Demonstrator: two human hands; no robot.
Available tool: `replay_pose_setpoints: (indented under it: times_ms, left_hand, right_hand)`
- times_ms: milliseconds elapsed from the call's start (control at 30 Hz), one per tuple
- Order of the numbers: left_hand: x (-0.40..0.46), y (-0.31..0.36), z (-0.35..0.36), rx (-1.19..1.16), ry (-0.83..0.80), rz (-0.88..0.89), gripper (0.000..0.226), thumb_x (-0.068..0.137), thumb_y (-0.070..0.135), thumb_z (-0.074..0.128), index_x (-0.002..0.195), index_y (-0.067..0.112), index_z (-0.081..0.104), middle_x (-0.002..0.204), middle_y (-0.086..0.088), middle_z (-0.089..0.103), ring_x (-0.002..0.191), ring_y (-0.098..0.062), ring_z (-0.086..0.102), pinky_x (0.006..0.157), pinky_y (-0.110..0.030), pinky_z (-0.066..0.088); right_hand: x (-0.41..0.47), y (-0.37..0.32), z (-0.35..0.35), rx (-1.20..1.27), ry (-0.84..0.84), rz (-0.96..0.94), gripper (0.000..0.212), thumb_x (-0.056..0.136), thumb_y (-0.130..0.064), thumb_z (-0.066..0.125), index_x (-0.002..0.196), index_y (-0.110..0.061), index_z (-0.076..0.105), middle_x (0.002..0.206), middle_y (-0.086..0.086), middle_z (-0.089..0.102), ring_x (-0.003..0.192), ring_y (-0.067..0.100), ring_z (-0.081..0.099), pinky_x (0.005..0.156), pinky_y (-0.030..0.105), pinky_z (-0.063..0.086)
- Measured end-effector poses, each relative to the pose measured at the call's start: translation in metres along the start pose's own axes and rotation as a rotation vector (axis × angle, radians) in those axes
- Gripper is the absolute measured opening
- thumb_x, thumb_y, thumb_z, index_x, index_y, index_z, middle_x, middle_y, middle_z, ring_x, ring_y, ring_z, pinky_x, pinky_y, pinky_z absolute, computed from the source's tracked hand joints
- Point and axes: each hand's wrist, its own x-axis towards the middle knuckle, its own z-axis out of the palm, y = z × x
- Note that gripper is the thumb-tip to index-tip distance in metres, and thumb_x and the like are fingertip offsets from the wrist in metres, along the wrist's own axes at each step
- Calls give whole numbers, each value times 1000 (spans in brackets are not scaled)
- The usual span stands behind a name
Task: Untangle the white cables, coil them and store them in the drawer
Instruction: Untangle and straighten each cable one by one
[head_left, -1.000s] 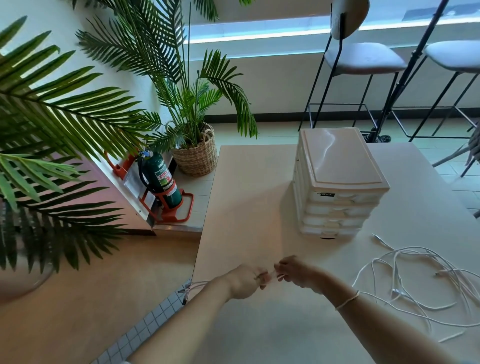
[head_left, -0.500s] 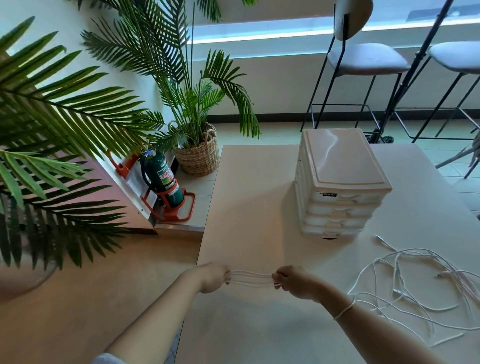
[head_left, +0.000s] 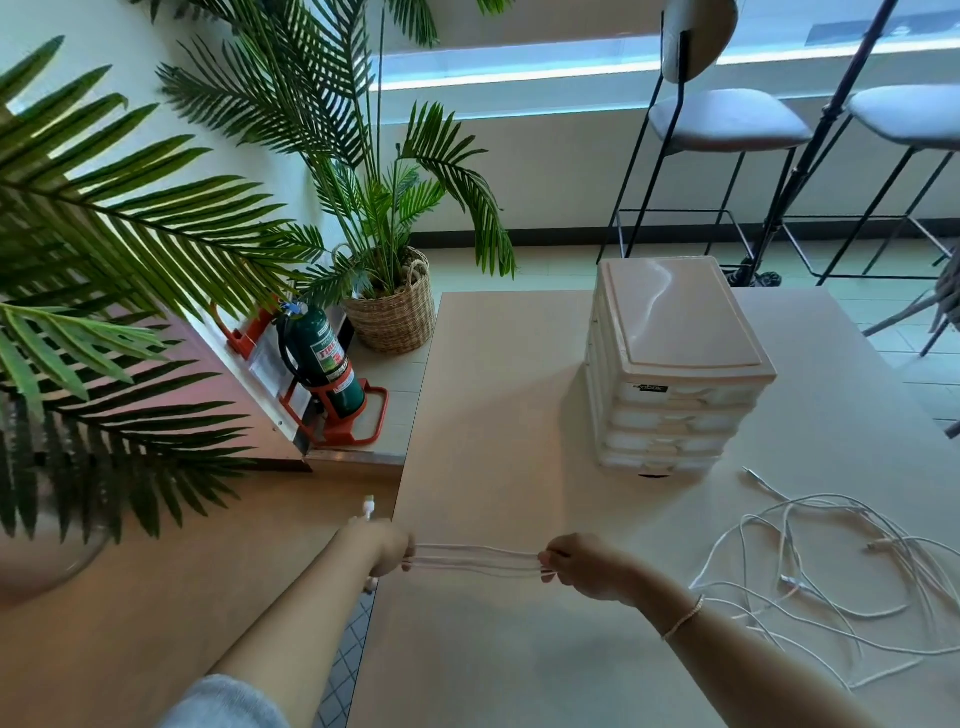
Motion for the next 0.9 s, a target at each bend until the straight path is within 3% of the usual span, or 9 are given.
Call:
replay_pose_setpoints:
  times_ms: [67, 133, 333, 400, 500, 567, 767, 833, 900]
  left_hand:
    - [6, -10, 9, 20, 78, -49, 40, 92, -5, 42, 128, 10, 50, 129, -8, 51, 114, -22, 47, 104, -33, 36]
    - [7, -16, 17, 52, 184, -57, 42, 90, -8, 34, 120, 14, 54, 127, -7, 53, 124, -22, 43, 118, -42, 11]
    - [2, -8, 30, 42, 398, -121, 47, 89, -5, 33, 133, 10, 40, 134, -8, 45, 127, -25, 41, 117, -48, 8]
    - [-5, 7, 21, -53, 477, -38, 50, 90, -2, 33, 139, 12, 36, 141, -8, 39, 131, -25, 35, 116, -44, 15]
    - [-17, 43, 10, -292, 571, 253, 49, 94, 5, 32, 138, 24, 42, 144, -2, 38, 131, -23, 38, 108, -30, 31]
    - [-20, 71, 12, -219, 618, 402, 47, 94, 8, 34, 136, 26, 46, 140, -1, 45, 127, -22, 42, 104, -29, 35]
    - [-15, 94, 21, 56, 671, 445, 46, 88, 3, 40, 126, 22, 57, 118, -6, 62, 112, -26, 50, 93, -31, 38]
    - [-14, 87, 20, 113, 725, 493, 40, 73, 3, 52, 101, 25, 71, 90, 2, 70, 90, -19, 62, 77, -23, 46]
    - [-12, 79, 20, 209, 677, 430, 27, 49, 13, 53, 62, 28, 71, 51, 9, 61, 55, -8, 60, 51, -11, 41]
  right_hand:
    - [0, 1, 0, 12, 1, 3, 37, 98, -21, 41, 63, -27, 52, 60, -5, 41, 51, 7, 34, 45, 16, 26]
    - [0, 2, 1, 4, 4, -3, 36, 98, -22, 41, 64, -29, 53, 60, -6, 41, 51, 6, 34, 46, 17, 26]
    - [2, -1, 4, -4, 13, -34, 38, 98, -20, 40, 63, -29, 51, 62, -5, 39, 52, 7, 32, 47, 16, 25]
    - [2, 0, 3, -1, 23, -35, 37, 98, -20, 41, 63, -29, 51, 61, -5, 39, 52, 7, 32, 48, 16, 25]
    - [3, -1, 4, -13, 29, -45, 37, 98, -20, 41, 63, -29, 51, 61, -7, 40, 53, 5, 33, 48, 16, 25]
    - [2, -3, 4, -12, 38, -55, 38, 98, -19, 41, 63, -29, 50, 61, -9, 40, 53, 3, 34, 48, 13, 26]
    - [0, -3, 1, -10, 61, -62, 40, 98, -18, 41, 60, -28, 49, 58, -10, 38, 51, 1, 32, 45, 13, 28]
    - [-1, -1, 1, -19, 60, -62, 40, 98, -18, 41, 61, -29, 50, 59, -11, 39, 51, 1, 32, 45, 12, 28]
    - [-2, -1, 1, -24, 53, -60, 38, 98, -19, 41, 64, -27, 55, 59, -11, 40, 51, 1, 32, 45, 12, 28]
